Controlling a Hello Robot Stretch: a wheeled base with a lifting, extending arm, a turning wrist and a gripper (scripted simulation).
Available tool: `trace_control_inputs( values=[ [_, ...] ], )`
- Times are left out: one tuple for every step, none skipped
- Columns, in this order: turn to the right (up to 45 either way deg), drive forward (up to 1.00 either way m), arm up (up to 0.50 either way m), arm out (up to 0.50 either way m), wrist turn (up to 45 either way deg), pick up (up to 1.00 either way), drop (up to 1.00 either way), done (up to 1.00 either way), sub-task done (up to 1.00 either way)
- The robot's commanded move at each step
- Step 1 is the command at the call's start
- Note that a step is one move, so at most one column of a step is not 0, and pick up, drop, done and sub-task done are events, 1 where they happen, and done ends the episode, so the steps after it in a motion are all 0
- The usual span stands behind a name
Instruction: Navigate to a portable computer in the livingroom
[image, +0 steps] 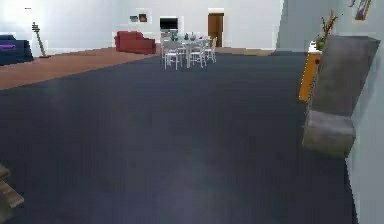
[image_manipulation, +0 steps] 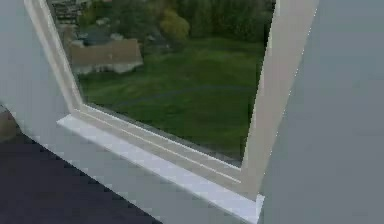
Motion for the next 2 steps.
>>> trace_control_inputs(
  values=[
    [-45.0, 0.00, 0.00, 0.00, 0.0, 0.00, 0.00, 0.00, 0.00],
    [-9.0, 0.00, 0.00, 0.00, 0.0, 0.00, 0.00, 0.00, 0.00]
  ],
)
